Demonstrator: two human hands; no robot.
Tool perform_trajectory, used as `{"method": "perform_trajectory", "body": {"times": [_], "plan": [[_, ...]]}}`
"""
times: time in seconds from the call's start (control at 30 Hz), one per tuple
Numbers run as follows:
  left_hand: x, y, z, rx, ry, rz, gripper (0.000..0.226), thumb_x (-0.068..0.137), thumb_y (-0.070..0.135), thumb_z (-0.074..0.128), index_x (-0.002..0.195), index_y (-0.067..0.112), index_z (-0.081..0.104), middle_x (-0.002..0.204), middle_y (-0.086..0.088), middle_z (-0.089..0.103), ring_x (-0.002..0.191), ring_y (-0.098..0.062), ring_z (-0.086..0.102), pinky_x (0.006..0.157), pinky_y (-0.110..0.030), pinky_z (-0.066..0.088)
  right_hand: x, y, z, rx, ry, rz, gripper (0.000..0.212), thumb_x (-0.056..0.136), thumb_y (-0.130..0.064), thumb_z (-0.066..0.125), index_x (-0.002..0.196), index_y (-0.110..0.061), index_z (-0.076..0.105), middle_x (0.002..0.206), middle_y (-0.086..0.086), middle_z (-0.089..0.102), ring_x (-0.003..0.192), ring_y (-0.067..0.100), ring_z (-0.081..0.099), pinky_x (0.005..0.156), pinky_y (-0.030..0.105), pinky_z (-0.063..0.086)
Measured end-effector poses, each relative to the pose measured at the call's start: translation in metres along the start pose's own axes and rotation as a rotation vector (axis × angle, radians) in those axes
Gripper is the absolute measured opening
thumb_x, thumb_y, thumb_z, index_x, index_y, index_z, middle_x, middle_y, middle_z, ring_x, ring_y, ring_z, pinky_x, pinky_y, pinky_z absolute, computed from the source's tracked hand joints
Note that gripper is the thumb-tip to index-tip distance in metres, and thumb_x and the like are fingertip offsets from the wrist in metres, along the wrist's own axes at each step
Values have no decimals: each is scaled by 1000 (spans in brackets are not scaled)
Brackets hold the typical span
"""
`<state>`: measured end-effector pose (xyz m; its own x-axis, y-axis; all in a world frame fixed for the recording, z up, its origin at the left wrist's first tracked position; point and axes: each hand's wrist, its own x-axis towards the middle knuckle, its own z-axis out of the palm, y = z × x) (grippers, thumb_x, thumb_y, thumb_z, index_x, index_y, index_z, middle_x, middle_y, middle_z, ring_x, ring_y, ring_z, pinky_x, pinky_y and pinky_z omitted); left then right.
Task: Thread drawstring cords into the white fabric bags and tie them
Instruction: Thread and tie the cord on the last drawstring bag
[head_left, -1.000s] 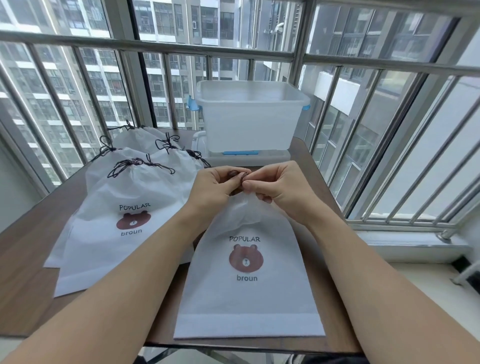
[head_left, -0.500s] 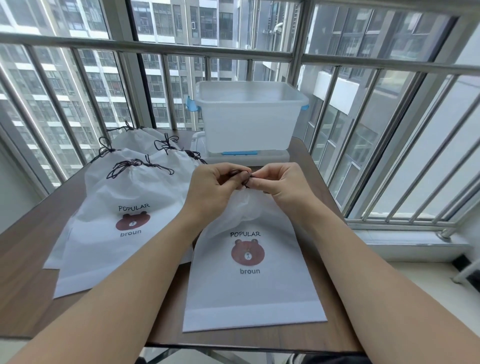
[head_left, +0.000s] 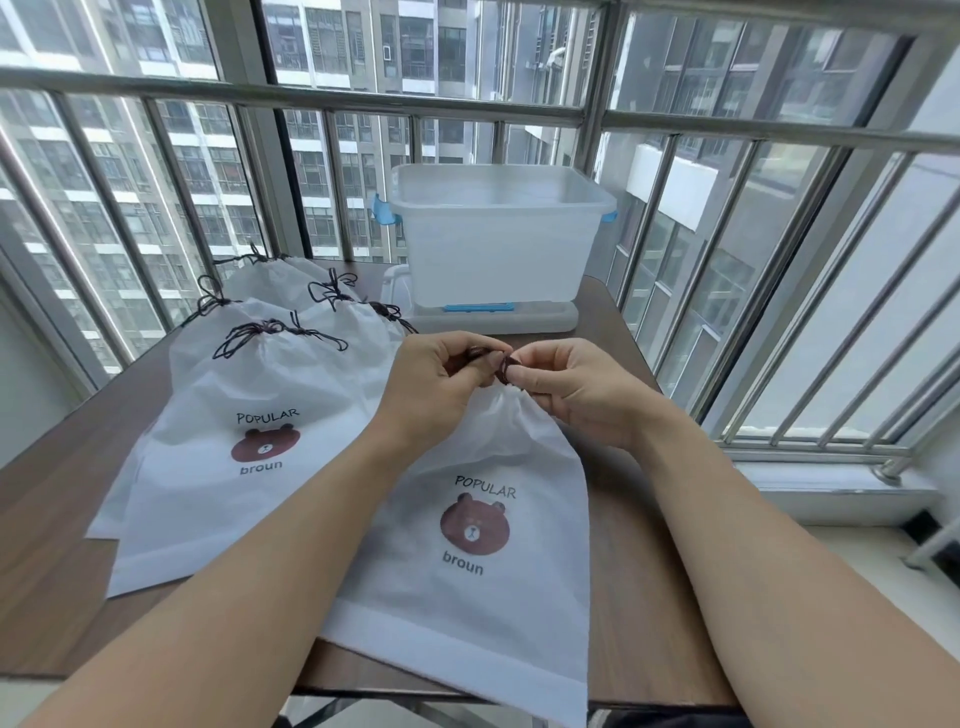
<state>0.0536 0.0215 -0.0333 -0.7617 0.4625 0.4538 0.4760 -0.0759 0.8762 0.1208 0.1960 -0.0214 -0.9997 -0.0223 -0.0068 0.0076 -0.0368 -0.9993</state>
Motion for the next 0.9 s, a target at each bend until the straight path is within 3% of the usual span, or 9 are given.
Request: {"method": "perform_trajectory", "body": {"times": [0.07,0.17,0.27,0.43,0.53,0.63,0.73,0.9], "plan": [[0,0,1,-13,-32,-7,12,89,1,69,92,10,77,82,-12,75,70,-16,66,74,-26,57,-2,2,-6,-45,-27,40,10,79,-16,74,84,-8,71,82,7,69,72,15,64,67,22,55],[-2,0,2,-56,-73,-24,11,89,0,69,94,6,77,82,-9,76,75,-15,69,75,-22,56,-4,0,-12,-121,-24,55,11,78,-21,75,78,-11,70,74,3,66,63,13,58,59,19,52],[-3,2,2,-86,-80,-38,11,88,-2,69,96,2,76,85,-6,77,80,-11,72,76,-18,54,-7,-1,-17,11,-51,62,14,83,-20,70,74,-10,70,72,4,64,62,13,60,59,21,53],[-1,5,2,-98,-71,-29,16,87,-2,70,95,10,77,84,2,77,80,-9,72,76,-16,53,-9,1,-18,174,-87,55,43,93,-33,66,116,3,58,104,18,60,95,29,56,85,34,50],[-1,6,2,-96,-55,-8,18,87,-2,70,94,14,77,83,5,77,79,-7,71,75,-16,52,-11,-4,-9,228,-42,65,36,100,-29,49,100,-1,72,95,12,72,87,22,70,79,30,58],[-2,5,1,-81,-35,19,17,87,-1,71,94,14,77,83,6,77,78,-6,70,74,-15,51,-9,-6,1,247,-45,102,48,106,-33,39,92,-5,76,86,9,75,77,18,73,70,27,59],[-2,6,0,-87,-14,13,19,87,-1,71,92,17,77,81,9,77,77,-4,70,74,-14,51,-11,-8,6,244,-59,100,40,104,-33,44,104,-1,68,90,10,75,79,20,73,71,28,59],[-2,9,0,-117,-14,5,23,86,-3,70,92,19,76,80,13,76,77,-1,70,73,-12,51,-6,-5,2,331,-47,18,8,91,-13,60,88,-7,63,81,7,68,70,16,67,67,26,57]]}}
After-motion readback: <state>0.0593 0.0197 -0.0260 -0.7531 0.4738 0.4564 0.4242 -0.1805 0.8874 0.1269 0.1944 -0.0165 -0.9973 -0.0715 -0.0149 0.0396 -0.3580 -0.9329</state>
